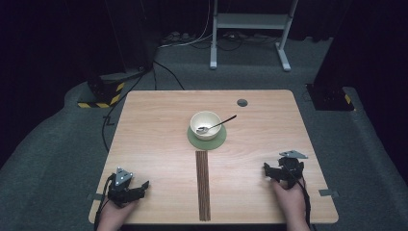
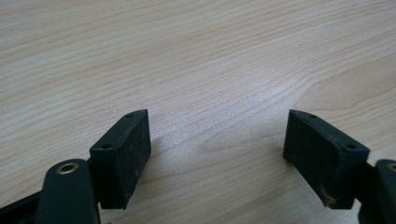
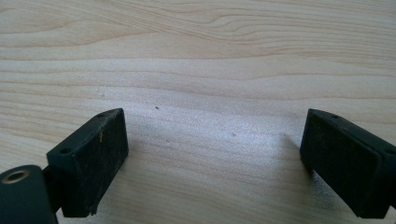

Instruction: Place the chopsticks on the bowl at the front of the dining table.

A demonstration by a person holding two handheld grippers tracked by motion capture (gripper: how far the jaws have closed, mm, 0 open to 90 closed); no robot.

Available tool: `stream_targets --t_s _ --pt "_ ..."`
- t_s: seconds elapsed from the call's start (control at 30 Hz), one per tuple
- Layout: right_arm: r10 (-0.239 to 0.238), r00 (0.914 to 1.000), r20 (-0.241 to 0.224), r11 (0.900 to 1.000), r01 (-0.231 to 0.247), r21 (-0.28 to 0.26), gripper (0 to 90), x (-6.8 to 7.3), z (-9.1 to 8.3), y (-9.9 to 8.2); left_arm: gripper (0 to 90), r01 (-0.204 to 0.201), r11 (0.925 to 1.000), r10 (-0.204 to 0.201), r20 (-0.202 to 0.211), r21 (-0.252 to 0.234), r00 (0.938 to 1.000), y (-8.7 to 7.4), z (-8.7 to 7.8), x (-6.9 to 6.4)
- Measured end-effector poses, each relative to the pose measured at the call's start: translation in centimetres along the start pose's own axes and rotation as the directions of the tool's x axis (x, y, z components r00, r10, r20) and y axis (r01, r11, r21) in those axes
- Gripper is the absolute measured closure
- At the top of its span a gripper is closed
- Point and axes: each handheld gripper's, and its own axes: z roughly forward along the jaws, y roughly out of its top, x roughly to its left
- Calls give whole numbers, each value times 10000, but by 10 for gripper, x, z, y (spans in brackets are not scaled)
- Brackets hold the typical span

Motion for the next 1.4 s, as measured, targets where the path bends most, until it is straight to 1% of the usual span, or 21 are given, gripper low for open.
stream_targets --t_s 0.07,0.1,0.33,0.43,0.5,0.57,0.6,0.77,0.8,0.83,0.87,0.9,0.93,1.0,1.03,1.07,1.13,1.23,1.3,1.33,1.4 --pt "6 10000 86 9999 -5 -129 76 0 1 0 233 11 10000 -11 -19 21 10000 0 0 0" --pt "59 10000 -49 9999 -58 99 77 0 -1 0 235 -44 10000 44 -81 25 10000 0 -1 0" --pt "111 9999 -68 9999 -110 109 77 0 -1 0 236 -2 10000 2 -6 -25 10000 -1 -1 0" --pt "12 10000 -23 10000 -12 2 77 0 -1 -1 235 -154 9999 154 93 -15 9998 0 -1 0" --pt "-9 10000 36 9999 9 -112 77 0 0 -1 236 -95 10000 95 128 0 9999 -1 -1 0" --pt "19 9999 -108 10000 -18 64 77 0 -2 -2 236 -112 9999 112 140 12 9998 -1 -1 0" --pt "16 10000 -48 10000 -17 -50 77 0 -1 -2 235 -112 9999 112 140 12 9998 -1 -1 0" --pt "-96 9998 -148 9999 95 -38 79 -1 -2 -2 236 -132 9999 132 175 -2 9998 0 -1 0" --pt "-196 9996 -178 9998 196 5 80 -1 -3 -2 235 -136 9999 136 177 -3 9998 0 -1 0" --pt "-237 9997 -47 9995 237 -188 80 0 -2 -3 236 -197 9998 196 173 49 9997 0 -1 0" --pt "-302 9995 -62 9995 301 -113 81 1 -4 -4 236 -184 9998 183 178 42 9997 0 -1 0" --pt "-567 9983 98 9978 570 -331 82 2 -4 -5 236 -187 9998 186 177 44 9997 0 -1 0" --pt "-567 9983 98 9978 570 -331 82 2 -4 -5 236 -187 9998 186 177 44 9997 0 -1 0" --pt "-847 9964 -30 9962 846 -186 81 5 -9 -5 236 -206 9998 205 177 38 9996 0 -1 0" --pt "-847 9964 -30 9962 846 -186 81 5 -9 -5 236 -206 9998 205 177 38 9996 0 -1 0" --pt "-1066 9943 5 9937 1066 -349 81 8 -11 -6 236 -202 9998 201 182 37 9996 0 -1 0" --pt "-1129 9934 -220 9932 1122 -296 80 11 -14 -6 236 -161 9999 161 198 6 9997 -1 -1 0" --pt "-1346 9903 -338 9903 1333 -400 80 18 -16 -7 237 -179 9998 179 204 3 9996 -1 -1 0" --pt "-1575 9866 -435 9868 1556 -443 80 22 -17 -7 237 -232 9997 232 213 3 9995 -1 -1 0" --pt "-1565 9863 -512 9871 1544 -435 80 25 -17 -7 237 -233 9997 232 214 3 9995 -1 -1 0" --pt "-1857 9810 -570 9816 1826 -550 81 29 -16 -8 237 -231 9997 231 212 1 9995 -1 -1 0"
